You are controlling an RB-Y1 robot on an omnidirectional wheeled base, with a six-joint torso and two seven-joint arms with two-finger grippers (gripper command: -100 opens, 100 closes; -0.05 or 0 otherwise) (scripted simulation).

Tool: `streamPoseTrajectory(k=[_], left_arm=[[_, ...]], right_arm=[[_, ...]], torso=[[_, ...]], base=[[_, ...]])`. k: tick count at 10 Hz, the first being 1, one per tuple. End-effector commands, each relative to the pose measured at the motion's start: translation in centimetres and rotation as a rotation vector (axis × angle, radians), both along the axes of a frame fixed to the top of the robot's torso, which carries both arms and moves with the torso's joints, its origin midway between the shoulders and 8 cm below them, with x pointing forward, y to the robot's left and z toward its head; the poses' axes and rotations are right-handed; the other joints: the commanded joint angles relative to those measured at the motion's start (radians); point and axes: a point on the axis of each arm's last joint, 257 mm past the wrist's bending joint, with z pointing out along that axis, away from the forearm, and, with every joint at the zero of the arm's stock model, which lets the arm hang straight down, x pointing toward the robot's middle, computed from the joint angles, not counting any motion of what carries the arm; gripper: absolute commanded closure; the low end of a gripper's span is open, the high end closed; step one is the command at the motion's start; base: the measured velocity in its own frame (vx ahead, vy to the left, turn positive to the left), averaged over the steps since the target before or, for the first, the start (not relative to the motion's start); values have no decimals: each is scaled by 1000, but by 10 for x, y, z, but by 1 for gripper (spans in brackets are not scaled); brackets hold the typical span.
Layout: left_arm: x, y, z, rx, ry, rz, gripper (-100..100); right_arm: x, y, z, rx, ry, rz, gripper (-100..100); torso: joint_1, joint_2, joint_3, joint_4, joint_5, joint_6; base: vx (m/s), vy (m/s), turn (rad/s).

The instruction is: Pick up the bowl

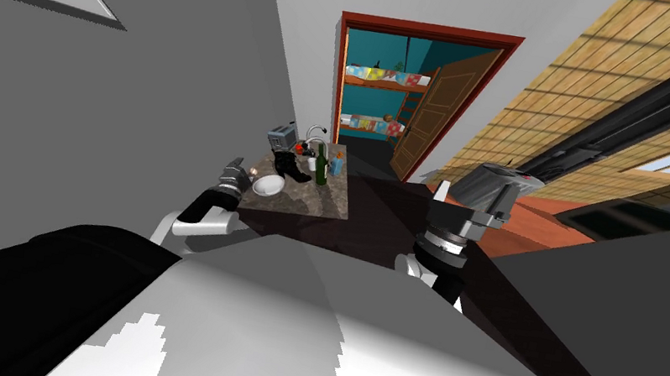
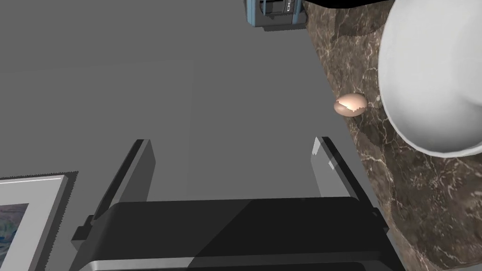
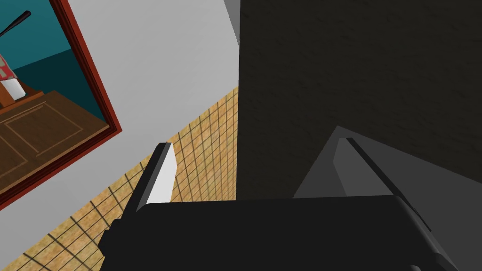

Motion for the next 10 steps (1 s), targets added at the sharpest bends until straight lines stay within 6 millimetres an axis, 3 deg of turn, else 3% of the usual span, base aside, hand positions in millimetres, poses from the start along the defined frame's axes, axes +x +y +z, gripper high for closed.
streamPoseTrajectory(k=[1,10], left_arm=[[-3,8,-8,-22,32,21,-100],[-30,63,-57,-167,206,166,-100]], right_arm=[[0,0,0,0,0,0,0],[0,0,0,0,0,0,0]], torso=[[0,0,0,0,0,0],[1,0,0,0,0,0]], base=[[-15,-14,-52],[-15,-12,-87]])
